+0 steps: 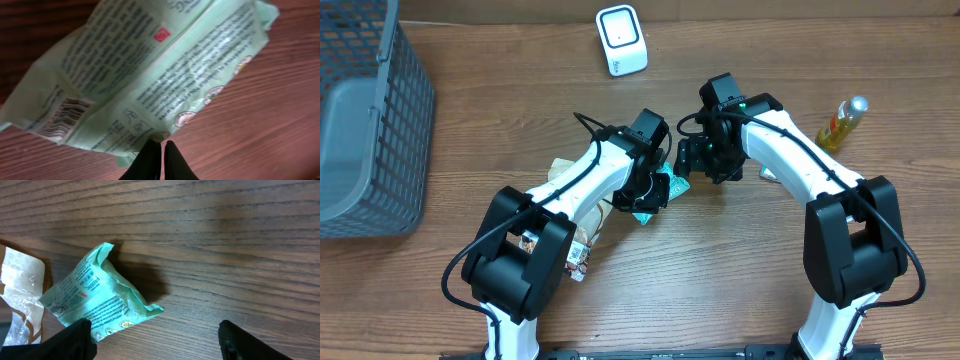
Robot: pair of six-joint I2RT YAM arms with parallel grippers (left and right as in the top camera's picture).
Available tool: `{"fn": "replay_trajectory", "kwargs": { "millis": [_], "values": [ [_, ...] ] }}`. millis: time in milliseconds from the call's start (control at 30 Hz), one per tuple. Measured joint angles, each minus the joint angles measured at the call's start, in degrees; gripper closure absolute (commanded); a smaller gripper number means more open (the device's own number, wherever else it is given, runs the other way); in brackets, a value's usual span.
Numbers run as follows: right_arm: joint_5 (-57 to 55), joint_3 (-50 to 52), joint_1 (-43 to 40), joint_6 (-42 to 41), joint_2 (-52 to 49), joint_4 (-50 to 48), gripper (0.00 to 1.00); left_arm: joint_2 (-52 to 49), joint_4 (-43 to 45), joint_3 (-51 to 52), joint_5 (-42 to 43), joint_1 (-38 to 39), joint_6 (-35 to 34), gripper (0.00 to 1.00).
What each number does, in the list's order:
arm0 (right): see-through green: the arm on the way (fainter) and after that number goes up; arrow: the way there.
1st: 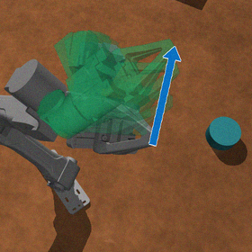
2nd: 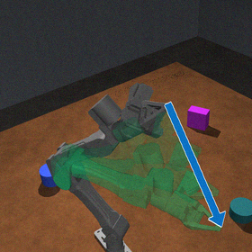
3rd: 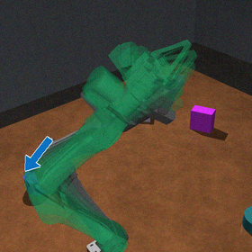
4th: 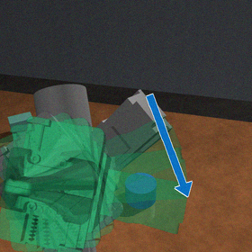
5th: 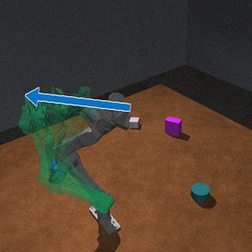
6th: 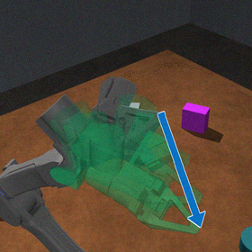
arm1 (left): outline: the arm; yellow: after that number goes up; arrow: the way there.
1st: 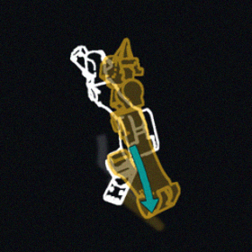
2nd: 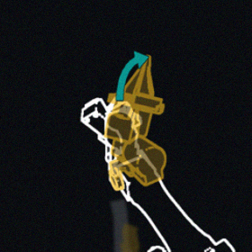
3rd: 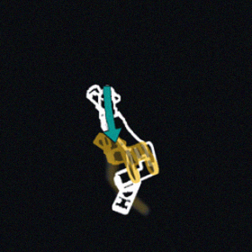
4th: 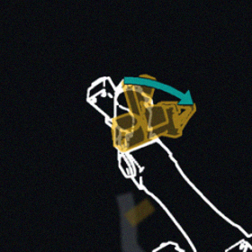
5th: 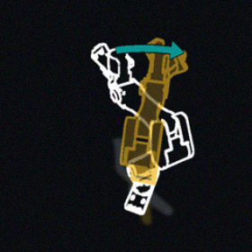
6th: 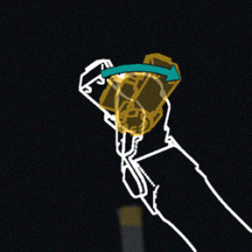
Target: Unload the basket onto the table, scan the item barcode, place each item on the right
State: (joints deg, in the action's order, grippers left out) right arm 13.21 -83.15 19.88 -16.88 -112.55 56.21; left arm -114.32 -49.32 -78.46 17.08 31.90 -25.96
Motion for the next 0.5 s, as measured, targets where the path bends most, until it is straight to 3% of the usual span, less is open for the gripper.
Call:
{"fn": "replay_trajectory", "kwargs": {
  "millis": [500],
  "values": [
    [0.0,0.0,0.0,0.0,0.0,0.0,0.22,0.0,0.5,0.2,-2.0,0.0,-0.3,0.89]
  ]
}}
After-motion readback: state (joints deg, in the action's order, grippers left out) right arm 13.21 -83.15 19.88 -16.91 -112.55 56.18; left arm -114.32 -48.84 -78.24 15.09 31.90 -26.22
